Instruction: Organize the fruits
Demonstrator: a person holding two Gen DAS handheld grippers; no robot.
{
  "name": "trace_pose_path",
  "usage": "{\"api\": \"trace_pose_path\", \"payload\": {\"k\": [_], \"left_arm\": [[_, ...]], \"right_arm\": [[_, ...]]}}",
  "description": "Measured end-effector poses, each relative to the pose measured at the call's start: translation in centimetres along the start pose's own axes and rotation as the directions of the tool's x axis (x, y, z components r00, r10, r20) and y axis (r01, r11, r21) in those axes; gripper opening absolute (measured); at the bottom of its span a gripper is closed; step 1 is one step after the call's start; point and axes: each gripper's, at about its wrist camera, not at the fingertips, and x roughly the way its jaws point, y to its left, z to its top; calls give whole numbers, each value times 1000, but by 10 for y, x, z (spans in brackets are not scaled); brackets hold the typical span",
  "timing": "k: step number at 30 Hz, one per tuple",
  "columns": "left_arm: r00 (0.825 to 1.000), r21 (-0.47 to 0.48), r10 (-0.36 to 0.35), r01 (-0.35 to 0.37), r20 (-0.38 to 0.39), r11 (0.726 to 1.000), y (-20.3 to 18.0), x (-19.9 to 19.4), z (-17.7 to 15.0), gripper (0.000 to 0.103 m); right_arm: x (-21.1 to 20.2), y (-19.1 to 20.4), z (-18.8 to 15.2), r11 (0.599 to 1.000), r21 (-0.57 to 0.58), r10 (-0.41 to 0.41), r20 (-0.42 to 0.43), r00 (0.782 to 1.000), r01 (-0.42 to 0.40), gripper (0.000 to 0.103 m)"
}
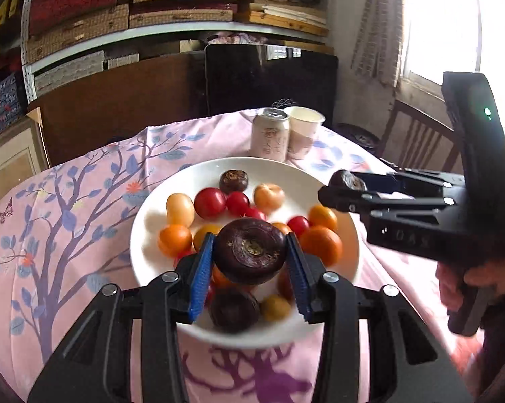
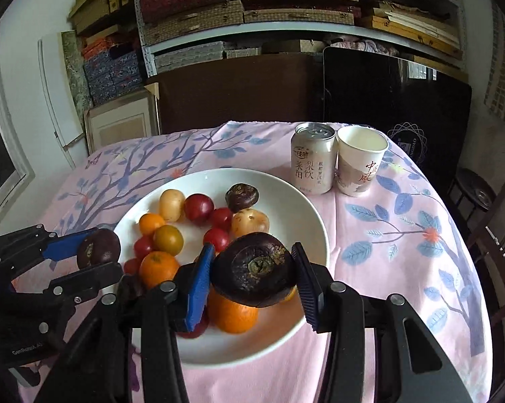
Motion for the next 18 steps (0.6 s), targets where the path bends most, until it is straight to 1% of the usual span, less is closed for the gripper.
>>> {"api": "trace_pose_path", "payload": {"k": [3,4,6,9,10,11,12,13,14,15,18], "left_arm": [[997,-8,65,-65,-40,998,6,24,6,41],[997,-16,61,-62,-48,998,9,28,3,41],[998,-31,33,-34,-53,999,13,32,2,41],[997,-4,44,-45,-58,999,10,36,0,41],[997,1,50,-50,-55,999,9,36,0,41],[997,-3,62,-63,-38,998,10,34,1,56],[997,-15,79,-79,-17,997,11,31,1,93],[995,-33,101,-101,12,994,13,26,2,97],[991,-58,119,-116,57,992,17,17,0,98],[989,-77,122,-116,80,990,20,9,-1,98],[989,-130,133,-125,57,984,28,-13,-6,98]], "right_arm": [[25,-8,5,1000,23,-14,-34,999,15,47],[29,-11,6,999,39,-11,-40,999,13,47],[37,-14,5,999,54,2,-62,998,1,47],[43,-15,5,999,50,-1,-68,998,5,47],[45,-16,6,999,51,11,-69,998,-7,51],[45,-16,6,999,50,18,-68,998,-14,60],[44,-16,6,999,51,18,-65,998,-15,85],[40,-18,6,998,61,7,-51,999,-4,95],[34,-19,5,998,69,0,-31,1000,2,95],[27,-19,4,998,67,0,-20,1000,1,95],[-5,-18,-4,998,50,-35,1,999,35,97]]}}
